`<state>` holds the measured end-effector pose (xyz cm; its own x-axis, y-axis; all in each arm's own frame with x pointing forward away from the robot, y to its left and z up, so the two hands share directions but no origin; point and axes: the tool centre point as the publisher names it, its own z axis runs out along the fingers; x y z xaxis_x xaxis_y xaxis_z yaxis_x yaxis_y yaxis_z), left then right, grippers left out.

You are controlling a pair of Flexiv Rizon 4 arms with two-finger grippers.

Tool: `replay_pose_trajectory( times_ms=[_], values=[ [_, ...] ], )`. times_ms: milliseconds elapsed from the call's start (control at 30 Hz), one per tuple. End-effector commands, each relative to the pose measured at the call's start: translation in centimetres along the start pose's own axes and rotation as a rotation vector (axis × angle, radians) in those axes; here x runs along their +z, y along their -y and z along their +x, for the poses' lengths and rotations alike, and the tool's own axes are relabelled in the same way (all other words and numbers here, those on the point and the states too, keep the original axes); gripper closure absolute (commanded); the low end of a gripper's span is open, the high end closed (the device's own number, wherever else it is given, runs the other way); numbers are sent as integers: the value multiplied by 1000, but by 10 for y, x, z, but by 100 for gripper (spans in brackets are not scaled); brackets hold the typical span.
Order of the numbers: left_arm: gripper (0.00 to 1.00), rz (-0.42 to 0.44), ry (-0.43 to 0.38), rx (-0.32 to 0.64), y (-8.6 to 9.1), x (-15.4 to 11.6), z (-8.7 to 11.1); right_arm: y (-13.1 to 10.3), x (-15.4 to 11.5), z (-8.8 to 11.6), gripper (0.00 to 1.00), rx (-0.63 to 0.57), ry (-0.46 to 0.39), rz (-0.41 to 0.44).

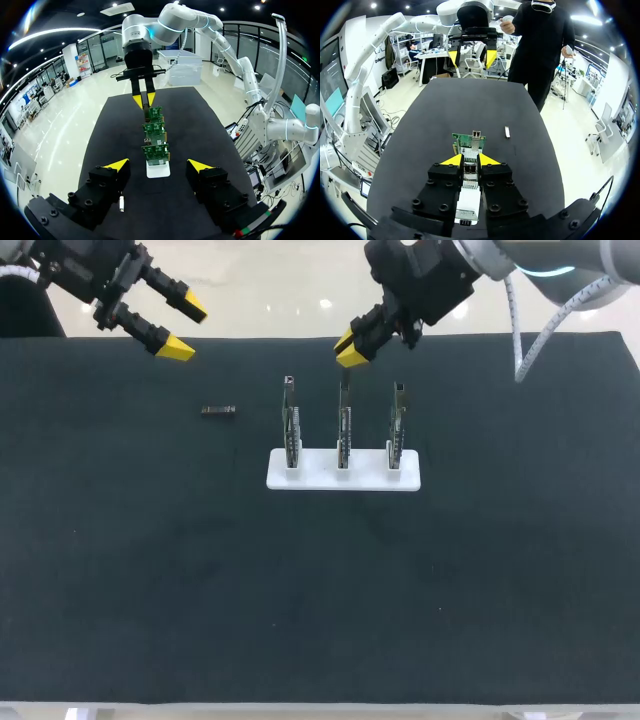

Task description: Pick up the optical module with the left hand, and insert it into the network port with the right hand.

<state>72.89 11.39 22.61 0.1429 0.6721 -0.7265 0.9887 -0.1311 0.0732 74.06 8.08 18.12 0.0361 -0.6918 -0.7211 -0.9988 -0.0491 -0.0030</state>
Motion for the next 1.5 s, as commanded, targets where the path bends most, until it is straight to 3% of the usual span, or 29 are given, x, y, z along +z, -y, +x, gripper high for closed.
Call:
replay_pose_trajectory(
  times_ms=[33,733,767,800,1100,1133,1167,1200,1500],
  values=[
    [0,1,-3,-1,-1,0,0,0,2,2,100,5,6,-3],
    [0,1,-3,-1,-1,0,0,0,2,3,100,16,20,13],
    [0,1,-3,-1,-1,0,0,0,2,1,66,30,28,24],
    [0,1,-3,-1,-1,0,0,0,0,-2,0,35,23,27],
    [0,1,-3,-1,-1,0,0,2,-17,-25,0,64,-31,11],
    [0,1,-3,-1,-1,0,0,3,-18,-27,22,68,-33,12],
    [0,1,-3,-1,-1,0,0,3,-19,-28,74,70,-37,13],
    [0,1,-3,-1,-1,0,0,3,-19,-28,100,70,-43,13],
    [0,1,-3,-1,-1,0,0,2,-3,-15,100,64,-35,15]
  ],
)
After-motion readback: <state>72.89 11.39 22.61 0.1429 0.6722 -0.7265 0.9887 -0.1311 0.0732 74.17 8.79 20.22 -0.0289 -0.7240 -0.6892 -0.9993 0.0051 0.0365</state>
